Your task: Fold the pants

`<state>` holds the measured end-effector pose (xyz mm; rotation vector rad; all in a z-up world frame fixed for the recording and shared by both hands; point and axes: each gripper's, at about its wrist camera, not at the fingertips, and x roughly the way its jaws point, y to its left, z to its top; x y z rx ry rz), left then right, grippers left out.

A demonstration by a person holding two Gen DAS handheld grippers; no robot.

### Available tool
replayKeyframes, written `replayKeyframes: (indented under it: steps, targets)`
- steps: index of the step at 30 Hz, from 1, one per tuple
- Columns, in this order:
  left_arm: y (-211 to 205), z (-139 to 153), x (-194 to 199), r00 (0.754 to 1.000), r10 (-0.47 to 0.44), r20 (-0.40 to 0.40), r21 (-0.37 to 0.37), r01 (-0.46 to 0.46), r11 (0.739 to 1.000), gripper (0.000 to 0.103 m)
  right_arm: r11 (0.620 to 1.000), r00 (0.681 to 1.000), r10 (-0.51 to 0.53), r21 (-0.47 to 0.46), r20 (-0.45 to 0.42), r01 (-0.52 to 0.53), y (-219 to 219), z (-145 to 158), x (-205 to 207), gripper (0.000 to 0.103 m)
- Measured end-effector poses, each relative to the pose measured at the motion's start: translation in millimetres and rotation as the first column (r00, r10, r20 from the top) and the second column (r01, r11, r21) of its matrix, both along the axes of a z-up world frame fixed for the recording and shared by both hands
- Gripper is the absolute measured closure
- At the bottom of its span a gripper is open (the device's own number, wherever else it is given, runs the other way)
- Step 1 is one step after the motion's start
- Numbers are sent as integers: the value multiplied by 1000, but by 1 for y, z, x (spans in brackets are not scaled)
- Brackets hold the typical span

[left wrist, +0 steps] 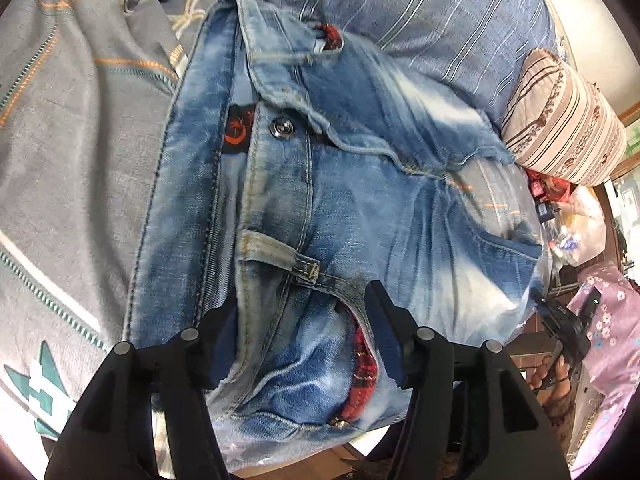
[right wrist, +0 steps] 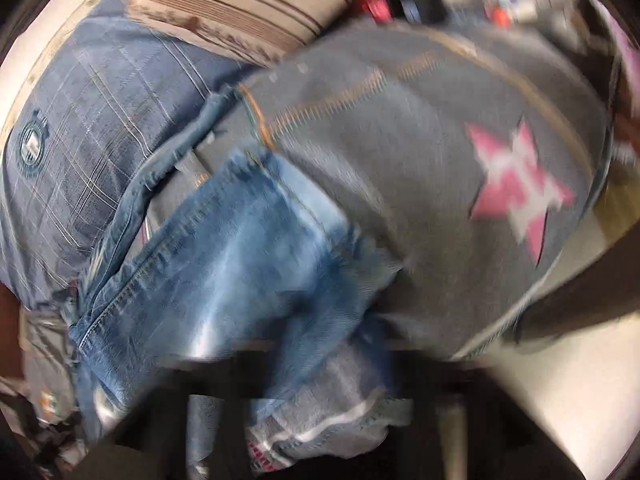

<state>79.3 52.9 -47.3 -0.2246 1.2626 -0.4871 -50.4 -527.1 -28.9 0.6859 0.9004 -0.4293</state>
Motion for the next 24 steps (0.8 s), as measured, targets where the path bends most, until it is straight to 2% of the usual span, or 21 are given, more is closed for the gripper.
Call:
replayKeyframes:
  steps: [2, 4, 6, 9, 10, 13, 15, 17, 18, 20, 24]
  targets:
    - [3, 3, -3, 1000, -2, 20, 10, 1, 1000, 45, 997, 997, -2, -74, 77, 7, 2, 25, -17, 96]
    - [2, -2, -4, 1000, -9, 17, 48, 8, 999, 45, 983, 997, -16, -184, 78, 30, 3, 40, -32, 96]
    - [2, -14, -4, 1000, -11, 7, 74, 10, 997, 48, 985, 999, -50, -167, 12, 51, -8, 24, -41, 96]
    - [2, -8, -10, 999, -34, 34, 93, 31, 995, 48, 996, 992, -67, -60, -111, 61, -18, -17, -41, 91]
    - [4, -7, -12, 999, -44, 31, 88, 41, 995, 48, 996, 990, -77, -59, -118, 70, -16, -18, -44, 85]
    - [16, 8, -13, 997, -46, 57, 50, 43, 998, 48, 984, 989, -109, -152, -105, 92, -8, 9, -49, 77]
    - [23, 20, -7, 996, -28, 82, 5, 28, 1000, 48, 966, 992, -117, -237, -49, 102, -3, 36, -54, 64]
    - [22, 27, 5, 996, -14, 88, -11, 15, 1000, 47, 952, 997, -68, -296, 41, 77, 3, 60, -48, 38]
    - [17, 27, 13, 996, -16, 83, -11, 17, 1000, 47, 952, 997, -27, -304, 77, 49, 5, 67, -41, 33]
    - [7, 21, 25, 998, -23, 58, -8, 24, 1000, 45, 957, 991, 41, -291, 125, -3, 3, 75, -18, 31]
    - [-12, 1, 41, 1000, -21, -16, 30, 22, 999, 44, 974, 993, 67, -224, 99, -43, -18, 60, 38, 32]
